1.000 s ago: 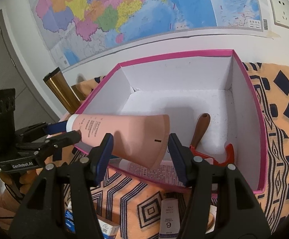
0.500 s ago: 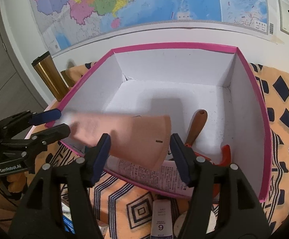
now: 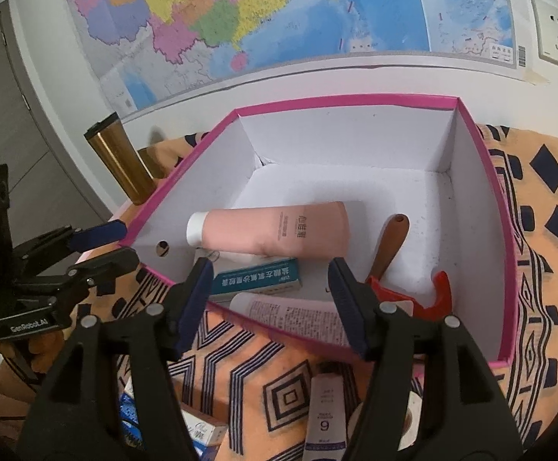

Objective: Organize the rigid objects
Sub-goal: 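Lower the tube into the pink box and open the right gripper, then withdraw the right gripper toward the blue-and-white medicine box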

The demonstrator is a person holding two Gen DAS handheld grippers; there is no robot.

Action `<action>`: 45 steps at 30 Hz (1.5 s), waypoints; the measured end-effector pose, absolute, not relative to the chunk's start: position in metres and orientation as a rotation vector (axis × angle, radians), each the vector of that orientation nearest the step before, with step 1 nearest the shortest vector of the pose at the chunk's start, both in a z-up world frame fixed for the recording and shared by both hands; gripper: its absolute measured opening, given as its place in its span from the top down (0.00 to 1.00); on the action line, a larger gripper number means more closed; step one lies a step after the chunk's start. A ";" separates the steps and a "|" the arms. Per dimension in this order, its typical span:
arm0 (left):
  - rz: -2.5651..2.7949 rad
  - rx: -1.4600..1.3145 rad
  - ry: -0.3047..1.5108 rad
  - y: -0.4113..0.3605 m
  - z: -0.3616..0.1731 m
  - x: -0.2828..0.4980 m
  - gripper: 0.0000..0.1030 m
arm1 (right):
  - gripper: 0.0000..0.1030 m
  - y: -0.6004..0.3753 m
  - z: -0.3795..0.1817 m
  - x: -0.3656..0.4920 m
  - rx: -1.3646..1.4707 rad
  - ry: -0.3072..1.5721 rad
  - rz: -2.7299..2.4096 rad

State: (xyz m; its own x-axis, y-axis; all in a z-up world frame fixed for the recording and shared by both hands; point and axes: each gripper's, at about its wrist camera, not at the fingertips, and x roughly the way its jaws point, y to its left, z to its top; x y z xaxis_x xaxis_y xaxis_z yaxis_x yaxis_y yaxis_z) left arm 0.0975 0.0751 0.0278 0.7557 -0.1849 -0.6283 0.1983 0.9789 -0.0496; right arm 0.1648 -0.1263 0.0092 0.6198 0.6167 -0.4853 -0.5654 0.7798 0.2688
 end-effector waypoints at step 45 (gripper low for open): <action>-0.459 -0.156 0.994 0.068 -0.061 0.006 0.47 | 0.55 -0.114 -0.090 0.089 0.112 0.862 0.929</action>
State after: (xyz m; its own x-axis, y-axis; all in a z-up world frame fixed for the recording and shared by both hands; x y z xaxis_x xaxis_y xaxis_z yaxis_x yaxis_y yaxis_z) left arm 0.0058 0.0682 -0.0614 0.4594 -0.4408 -0.7712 0.3008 0.8941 -0.3318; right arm 0.0886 -0.1139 -0.0895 0.2997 0.7401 -0.6021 -0.6563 0.6179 0.4330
